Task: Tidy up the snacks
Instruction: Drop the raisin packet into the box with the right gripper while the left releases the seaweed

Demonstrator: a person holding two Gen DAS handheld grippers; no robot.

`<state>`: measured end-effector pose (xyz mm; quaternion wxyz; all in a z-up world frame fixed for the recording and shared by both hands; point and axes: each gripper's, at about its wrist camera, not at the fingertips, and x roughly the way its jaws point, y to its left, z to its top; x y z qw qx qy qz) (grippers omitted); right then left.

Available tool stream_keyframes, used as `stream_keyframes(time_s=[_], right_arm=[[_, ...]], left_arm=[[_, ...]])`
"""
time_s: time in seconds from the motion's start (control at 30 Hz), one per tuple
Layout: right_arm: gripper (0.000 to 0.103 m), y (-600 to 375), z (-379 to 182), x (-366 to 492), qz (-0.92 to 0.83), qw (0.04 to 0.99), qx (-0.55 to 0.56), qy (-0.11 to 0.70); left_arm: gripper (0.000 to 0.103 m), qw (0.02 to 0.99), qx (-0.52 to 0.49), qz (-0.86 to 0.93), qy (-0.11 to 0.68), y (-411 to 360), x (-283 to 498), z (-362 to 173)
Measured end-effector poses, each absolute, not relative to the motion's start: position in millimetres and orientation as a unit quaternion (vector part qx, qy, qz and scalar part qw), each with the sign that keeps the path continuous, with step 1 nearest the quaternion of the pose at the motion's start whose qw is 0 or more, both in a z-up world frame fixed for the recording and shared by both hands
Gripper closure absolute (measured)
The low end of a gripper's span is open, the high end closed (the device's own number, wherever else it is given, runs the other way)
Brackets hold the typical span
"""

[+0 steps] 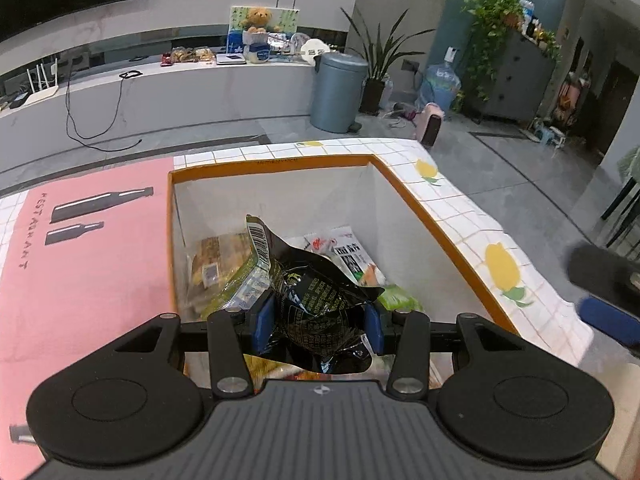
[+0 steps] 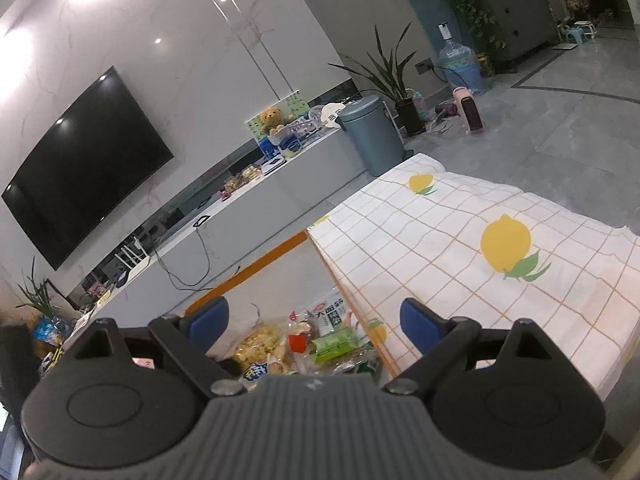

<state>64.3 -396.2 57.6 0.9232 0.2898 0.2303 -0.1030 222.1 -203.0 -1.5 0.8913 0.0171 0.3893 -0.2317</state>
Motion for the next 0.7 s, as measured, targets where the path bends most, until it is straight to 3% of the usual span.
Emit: stream_keyframes(time_s=[0.33,0.53,0.7], right_arm=[[0.013,-403,59,62,-0.112,0.918,0.303,0.230],[0.013,-403,59,60,-0.119,0.917,0.301,0.232],[0.013,-401,60,62,-0.119,0.918,0.297,0.236]], left_arm=[[0.050,0.895,0.008,-0.244,0.372,-231,260,-2],[0.036,0.898,0.007,-0.246,0.364,-238,277,-6],[0.035,0.895,-0.023,-0.245,0.372,-220,281,-7]])
